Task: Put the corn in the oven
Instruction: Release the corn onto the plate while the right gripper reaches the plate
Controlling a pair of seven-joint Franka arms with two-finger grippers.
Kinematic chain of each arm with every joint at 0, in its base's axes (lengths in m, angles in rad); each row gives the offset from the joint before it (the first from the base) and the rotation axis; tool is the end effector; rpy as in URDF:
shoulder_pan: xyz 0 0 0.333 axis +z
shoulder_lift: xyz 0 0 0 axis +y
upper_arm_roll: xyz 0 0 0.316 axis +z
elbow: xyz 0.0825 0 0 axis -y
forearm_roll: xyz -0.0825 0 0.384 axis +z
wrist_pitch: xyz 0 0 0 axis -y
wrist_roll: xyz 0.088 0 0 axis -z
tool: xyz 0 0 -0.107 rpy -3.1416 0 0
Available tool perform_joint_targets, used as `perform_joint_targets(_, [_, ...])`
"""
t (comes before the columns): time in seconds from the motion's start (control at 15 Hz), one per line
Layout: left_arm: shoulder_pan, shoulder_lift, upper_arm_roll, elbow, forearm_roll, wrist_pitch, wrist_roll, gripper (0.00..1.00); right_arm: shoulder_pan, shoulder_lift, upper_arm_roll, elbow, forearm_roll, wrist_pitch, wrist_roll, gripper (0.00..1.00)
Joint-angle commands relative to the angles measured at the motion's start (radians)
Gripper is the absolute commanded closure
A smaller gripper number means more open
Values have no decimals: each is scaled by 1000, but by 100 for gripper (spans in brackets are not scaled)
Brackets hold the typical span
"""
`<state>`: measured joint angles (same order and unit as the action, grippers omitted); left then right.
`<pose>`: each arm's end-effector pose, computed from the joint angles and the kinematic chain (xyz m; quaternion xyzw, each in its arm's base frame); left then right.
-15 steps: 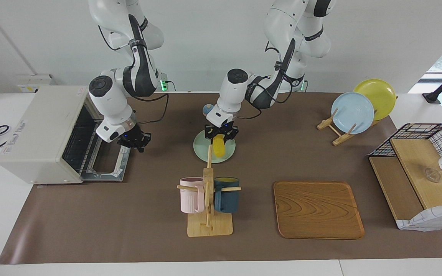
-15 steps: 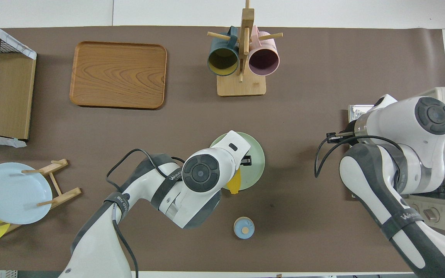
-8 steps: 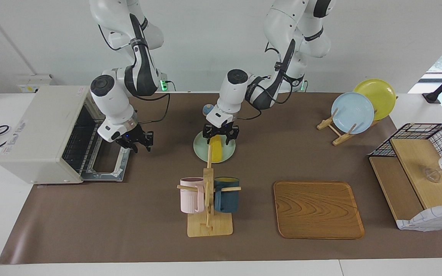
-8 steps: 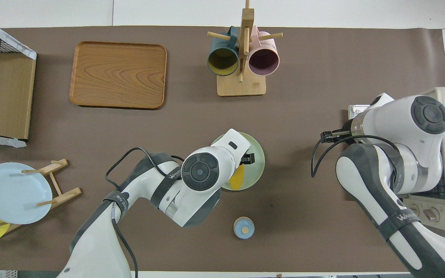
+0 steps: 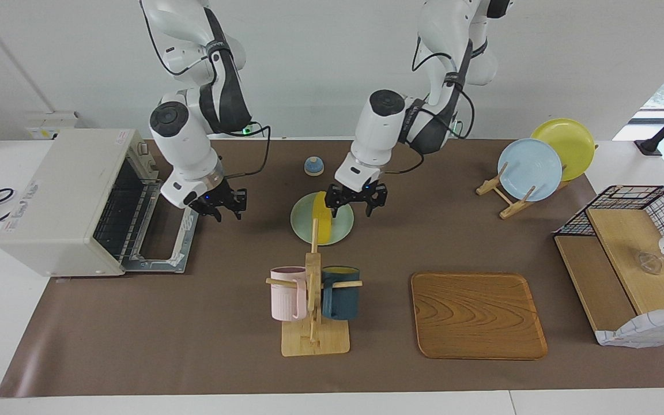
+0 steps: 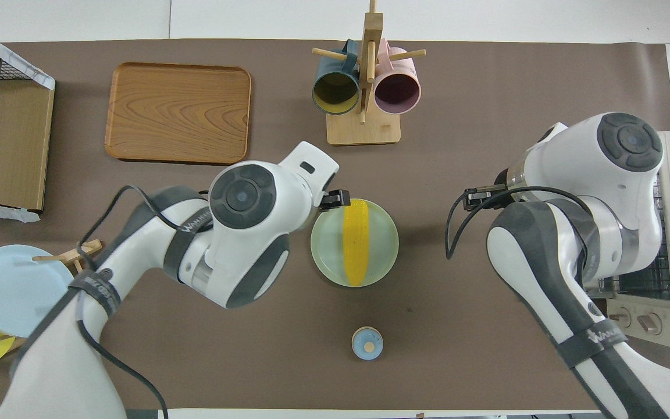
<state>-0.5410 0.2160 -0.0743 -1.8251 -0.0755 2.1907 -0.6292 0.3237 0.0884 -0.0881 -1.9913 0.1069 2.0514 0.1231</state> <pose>0.5152 -0.3642 0.4313 0.9960 0.0279 0.0374 0.0762 0.5534 0.1397 0.4164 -0.9985 -0.0309 0.0213 0.0400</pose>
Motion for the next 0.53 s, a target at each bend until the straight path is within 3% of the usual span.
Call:
perform_joint_targets(0.0, [110,3,-7,117,-3,-167,101,0,115,48,-6,78,-3,-10,113,51])
perform_joint_targets(0.2, [202,-20,-6,156,-3,-244,175,0,269,118,-7,176,-7,-16,336,50])
perform_joint_targets(0.47, [308,-92,-6,153,-3,-307,256,0,432,388,-7,470,-74,-42,581,41])
